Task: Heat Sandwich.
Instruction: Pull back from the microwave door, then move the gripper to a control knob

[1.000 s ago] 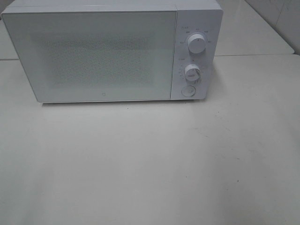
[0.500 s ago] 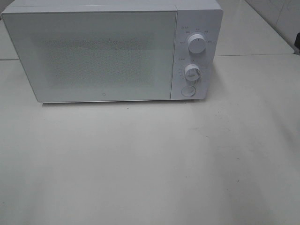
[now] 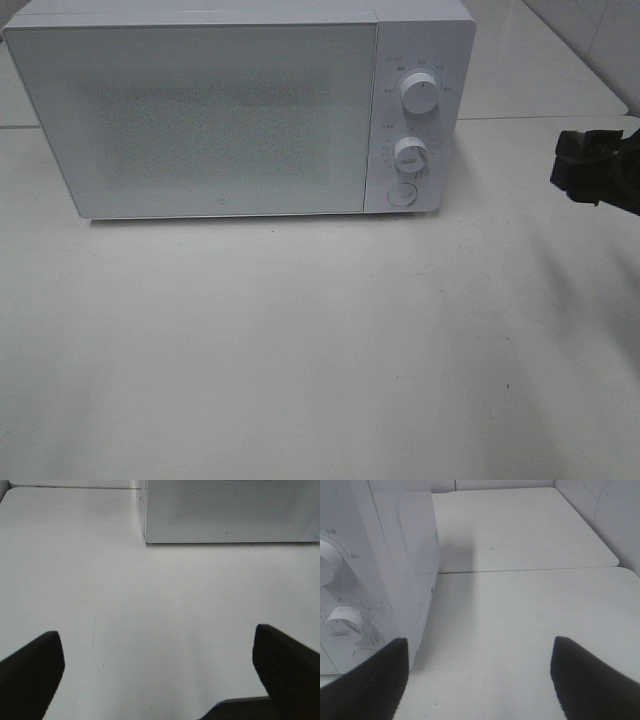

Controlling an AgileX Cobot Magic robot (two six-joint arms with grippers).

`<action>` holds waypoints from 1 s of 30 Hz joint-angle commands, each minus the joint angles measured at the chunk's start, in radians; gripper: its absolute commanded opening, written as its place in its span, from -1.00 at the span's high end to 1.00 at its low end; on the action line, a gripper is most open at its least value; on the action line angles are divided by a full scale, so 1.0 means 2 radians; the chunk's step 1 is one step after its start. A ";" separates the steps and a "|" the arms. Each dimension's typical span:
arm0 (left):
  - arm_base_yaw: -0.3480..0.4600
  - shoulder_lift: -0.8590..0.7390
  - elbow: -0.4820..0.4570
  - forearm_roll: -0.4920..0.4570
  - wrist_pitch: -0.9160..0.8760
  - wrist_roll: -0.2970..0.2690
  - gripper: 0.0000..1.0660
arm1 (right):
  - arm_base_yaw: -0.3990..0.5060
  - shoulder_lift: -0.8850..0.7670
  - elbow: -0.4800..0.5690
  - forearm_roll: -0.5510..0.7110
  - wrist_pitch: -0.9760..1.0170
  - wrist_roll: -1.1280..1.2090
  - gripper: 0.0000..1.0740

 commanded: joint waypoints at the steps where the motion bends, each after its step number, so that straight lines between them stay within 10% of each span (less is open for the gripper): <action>1: 0.001 -0.012 0.002 -0.004 -0.007 -0.003 -0.81 | 0.042 0.018 0.000 0.063 -0.052 -0.041 -0.42; 18: 0.001 -0.012 0.002 -0.004 -0.007 -0.003 -0.81 | 0.212 0.142 -0.030 0.193 -0.190 -0.067 -0.42; 30: 0.001 -0.012 0.002 -0.004 -0.007 -0.003 -0.81 | 0.239 0.226 -0.102 0.217 -0.203 -0.066 -0.42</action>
